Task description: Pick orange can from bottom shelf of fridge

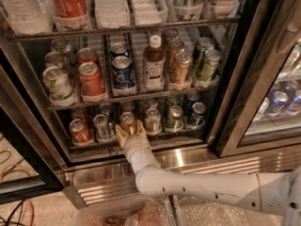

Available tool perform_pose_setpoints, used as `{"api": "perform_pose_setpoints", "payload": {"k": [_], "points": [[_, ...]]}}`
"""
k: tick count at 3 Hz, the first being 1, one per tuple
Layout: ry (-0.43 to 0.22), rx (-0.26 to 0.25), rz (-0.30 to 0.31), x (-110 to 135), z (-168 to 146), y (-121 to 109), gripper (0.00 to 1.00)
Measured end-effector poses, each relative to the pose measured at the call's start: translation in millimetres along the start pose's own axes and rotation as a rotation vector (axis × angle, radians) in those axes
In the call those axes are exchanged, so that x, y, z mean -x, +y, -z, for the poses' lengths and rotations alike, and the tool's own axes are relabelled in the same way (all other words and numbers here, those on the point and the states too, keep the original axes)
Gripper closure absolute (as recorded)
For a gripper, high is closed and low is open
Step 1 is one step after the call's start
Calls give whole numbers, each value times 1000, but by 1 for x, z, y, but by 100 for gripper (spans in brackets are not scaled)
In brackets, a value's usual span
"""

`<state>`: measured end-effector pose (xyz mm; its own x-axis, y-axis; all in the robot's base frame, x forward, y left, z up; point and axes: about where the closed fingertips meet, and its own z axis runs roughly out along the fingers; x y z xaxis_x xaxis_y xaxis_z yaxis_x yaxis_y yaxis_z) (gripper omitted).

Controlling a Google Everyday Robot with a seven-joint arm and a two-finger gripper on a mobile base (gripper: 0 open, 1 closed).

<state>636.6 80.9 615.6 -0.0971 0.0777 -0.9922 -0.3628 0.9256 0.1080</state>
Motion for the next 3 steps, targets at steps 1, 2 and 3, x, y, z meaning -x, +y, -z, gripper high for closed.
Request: {"api": "perform_pose_setpoints", "payload": {"k": [1, 2, 3], "points": [[-32, 44, -15, 20, 19, 14, 66], [-38, 66, -18, 29, 27, 21, 89], [-38, 77, -16, 33, 30, 25, 100]]}}
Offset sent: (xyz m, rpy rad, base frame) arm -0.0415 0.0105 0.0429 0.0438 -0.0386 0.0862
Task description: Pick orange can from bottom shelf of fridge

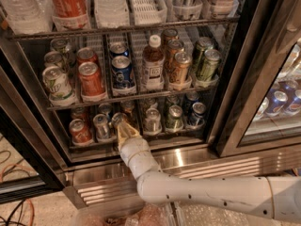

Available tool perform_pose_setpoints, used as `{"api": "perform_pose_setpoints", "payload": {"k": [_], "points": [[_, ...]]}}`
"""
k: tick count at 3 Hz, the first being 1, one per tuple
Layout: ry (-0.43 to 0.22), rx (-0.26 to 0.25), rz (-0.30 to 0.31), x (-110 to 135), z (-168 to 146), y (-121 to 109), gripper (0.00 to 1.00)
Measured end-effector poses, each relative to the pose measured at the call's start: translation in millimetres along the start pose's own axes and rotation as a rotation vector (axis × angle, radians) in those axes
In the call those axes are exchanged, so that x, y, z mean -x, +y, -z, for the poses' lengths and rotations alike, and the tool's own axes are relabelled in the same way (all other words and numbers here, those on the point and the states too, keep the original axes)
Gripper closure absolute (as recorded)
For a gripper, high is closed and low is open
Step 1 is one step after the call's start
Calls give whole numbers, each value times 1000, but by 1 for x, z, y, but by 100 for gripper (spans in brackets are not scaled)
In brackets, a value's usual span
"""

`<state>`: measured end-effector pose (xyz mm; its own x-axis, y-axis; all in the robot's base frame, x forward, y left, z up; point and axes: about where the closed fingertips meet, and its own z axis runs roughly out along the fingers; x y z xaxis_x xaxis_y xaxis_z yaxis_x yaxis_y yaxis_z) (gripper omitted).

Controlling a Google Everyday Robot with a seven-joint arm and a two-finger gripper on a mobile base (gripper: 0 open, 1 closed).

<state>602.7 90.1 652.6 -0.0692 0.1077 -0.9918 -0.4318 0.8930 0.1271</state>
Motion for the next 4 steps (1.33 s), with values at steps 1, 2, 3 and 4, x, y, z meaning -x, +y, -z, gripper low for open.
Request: {"api": "perform_pose_setpoints", "payload": {"k": [1, 2, 3, 4], "points": [[1, 4, 2, 2, 2, 2, 100], [8, 20, 17, 4, 12, 13, 100], [16, 31, 22, 4, 21, 20, 100], [38, 49, 15, 1, 28, 25, 100]]}}
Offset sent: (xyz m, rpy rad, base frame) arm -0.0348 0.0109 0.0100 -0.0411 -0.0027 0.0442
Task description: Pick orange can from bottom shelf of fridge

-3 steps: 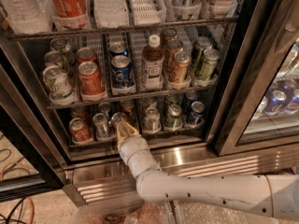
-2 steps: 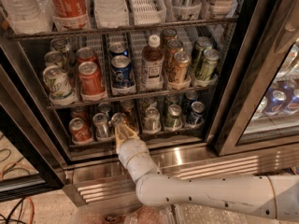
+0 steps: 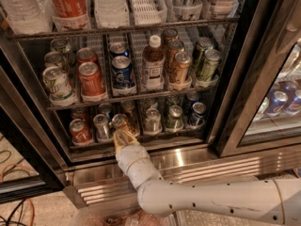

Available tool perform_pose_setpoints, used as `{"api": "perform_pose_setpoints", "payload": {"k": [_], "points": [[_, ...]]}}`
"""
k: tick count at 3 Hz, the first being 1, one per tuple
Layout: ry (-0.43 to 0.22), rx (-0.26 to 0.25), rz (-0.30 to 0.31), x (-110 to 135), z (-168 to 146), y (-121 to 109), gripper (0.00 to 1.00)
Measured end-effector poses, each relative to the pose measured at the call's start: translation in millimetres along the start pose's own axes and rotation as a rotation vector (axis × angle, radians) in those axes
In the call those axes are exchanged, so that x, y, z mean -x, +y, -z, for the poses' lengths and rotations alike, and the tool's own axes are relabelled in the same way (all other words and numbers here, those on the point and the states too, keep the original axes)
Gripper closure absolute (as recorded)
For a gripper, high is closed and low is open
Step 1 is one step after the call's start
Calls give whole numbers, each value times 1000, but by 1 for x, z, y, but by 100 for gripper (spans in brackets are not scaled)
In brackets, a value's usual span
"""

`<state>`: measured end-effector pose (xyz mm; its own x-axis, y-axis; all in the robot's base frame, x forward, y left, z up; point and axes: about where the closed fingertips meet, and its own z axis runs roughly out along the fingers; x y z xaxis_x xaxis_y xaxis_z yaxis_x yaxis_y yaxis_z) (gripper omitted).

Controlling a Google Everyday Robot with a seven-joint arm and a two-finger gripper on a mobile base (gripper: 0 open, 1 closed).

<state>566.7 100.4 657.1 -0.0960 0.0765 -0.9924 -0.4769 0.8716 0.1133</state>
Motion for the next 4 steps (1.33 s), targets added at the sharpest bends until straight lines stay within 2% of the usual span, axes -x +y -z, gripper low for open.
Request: {"api": "perform_pose_setpoints", "payload": {"k": [1, 3, 4], "points": [[0, 0, 0, 0, 0, 0, 81], [0, 0, 0, 0, 0, 0, 35], [-4, -9, 20, 5, -4, -2, 12]]}}
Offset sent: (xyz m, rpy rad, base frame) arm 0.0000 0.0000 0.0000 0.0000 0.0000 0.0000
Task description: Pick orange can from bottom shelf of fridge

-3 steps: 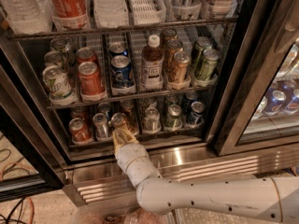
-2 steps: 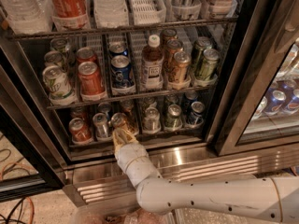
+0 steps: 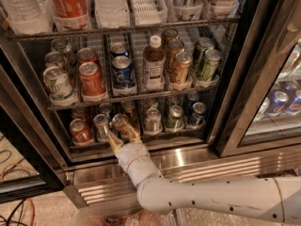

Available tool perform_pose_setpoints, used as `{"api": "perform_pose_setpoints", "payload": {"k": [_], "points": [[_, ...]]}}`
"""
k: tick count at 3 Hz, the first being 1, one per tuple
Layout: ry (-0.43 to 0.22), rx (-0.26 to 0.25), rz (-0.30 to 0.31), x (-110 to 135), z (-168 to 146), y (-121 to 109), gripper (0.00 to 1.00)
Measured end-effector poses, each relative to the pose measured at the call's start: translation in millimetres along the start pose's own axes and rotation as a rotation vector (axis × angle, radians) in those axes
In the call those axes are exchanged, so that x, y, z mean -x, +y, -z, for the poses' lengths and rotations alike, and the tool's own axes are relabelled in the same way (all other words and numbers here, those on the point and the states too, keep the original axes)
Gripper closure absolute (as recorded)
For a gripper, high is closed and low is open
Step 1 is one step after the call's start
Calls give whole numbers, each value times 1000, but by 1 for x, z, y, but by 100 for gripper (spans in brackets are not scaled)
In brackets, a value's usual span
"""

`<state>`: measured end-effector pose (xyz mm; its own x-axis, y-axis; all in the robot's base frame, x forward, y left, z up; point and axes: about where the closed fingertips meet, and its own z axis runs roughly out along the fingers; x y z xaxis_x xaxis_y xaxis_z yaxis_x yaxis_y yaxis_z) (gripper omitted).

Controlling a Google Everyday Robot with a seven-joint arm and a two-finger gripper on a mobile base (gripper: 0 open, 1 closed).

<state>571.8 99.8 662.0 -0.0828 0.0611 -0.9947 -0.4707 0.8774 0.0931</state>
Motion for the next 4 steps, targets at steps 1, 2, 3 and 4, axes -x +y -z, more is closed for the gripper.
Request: {"api": "perform_pose_setpoints", "payload": {"k": [1, 2, 3, 4], "points": [[5, -14, 9, -3, -3, -5, 0], [17, -29, 28, -12, -4, -9, 0], [27, -40, 30, -22, -5, -14, 0], [31, -47, 41, -28, -7, -16, 19]]}}
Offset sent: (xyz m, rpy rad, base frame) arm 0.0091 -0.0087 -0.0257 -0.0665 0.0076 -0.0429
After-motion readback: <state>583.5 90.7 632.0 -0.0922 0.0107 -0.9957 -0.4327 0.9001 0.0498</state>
